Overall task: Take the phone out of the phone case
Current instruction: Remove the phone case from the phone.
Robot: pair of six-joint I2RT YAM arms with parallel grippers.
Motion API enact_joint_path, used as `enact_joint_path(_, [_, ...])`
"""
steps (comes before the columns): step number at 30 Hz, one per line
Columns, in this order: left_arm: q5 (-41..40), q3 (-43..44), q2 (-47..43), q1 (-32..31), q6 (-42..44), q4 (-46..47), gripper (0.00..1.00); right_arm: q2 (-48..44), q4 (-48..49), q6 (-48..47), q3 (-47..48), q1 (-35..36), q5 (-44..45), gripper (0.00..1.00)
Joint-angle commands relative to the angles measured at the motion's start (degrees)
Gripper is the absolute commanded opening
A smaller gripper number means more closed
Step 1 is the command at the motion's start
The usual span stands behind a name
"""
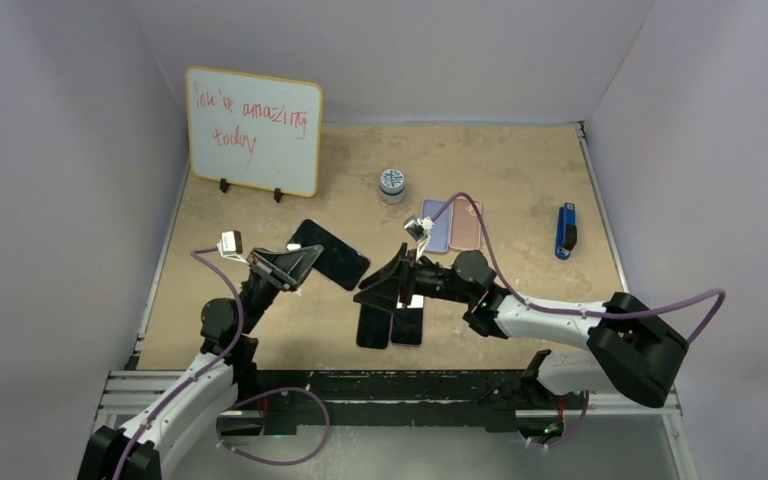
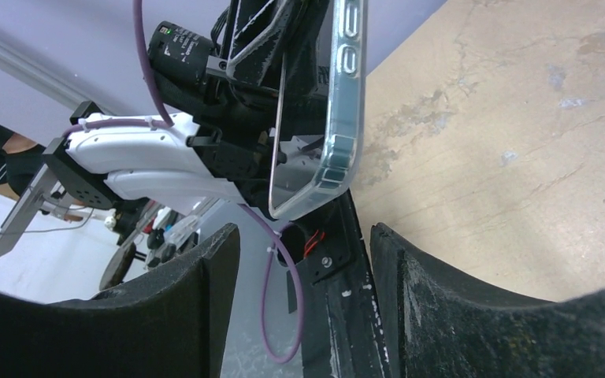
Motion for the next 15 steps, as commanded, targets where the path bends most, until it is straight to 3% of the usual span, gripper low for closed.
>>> enact_joint_path(1, [-1.96, 0.15, -0.55, -0.08, -2.37, 3.44, 0.0, 0.91, 6.41, 0.3, 2.04, 1.09, 1.33, 0.63])
enact_joint_path(15, [-1.64, -0.95, 1.16, -0.1, -5.93, 5.14, 0.0, 5.65, 14.6, 0.71, 3.09, 2.11, 2.77, 0.54])
